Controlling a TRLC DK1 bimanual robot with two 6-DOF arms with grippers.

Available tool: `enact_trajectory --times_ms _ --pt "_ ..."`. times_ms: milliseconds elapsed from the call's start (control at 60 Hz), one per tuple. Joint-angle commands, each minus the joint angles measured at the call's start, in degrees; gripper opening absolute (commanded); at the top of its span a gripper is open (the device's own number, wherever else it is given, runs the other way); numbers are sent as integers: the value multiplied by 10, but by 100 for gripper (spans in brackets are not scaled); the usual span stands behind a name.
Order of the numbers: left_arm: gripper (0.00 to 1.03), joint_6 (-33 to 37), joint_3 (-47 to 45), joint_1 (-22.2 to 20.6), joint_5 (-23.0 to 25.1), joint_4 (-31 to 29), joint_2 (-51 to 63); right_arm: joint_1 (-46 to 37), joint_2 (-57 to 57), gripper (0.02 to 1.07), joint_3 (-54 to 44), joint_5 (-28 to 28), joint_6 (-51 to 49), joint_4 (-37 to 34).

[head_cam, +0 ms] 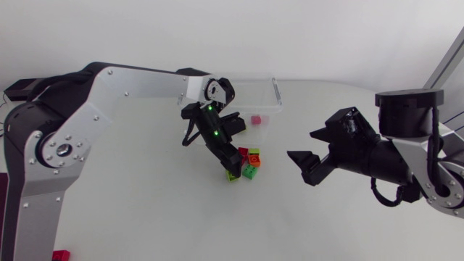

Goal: Pick up the duplo bricks and place them in the container

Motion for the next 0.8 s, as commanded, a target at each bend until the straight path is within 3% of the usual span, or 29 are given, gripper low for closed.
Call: enact_trajectory --times_ms 0,167,400,783 --pt "90 10 -43 7 5 -21 27 -3 -7 98 -14 -2 -5 -1" --pt "87 4 -39 -3 1 -31 30 -3 -7 98 -18 -2 -5 0" --pt "65 -2 -46 -17 -26 -34 48 -4 -17 98 -23 -3 -5 -3" --pt "65 -12 -91 -21 -43 22 11 2 -16 98 -30 -4 -5 -2"
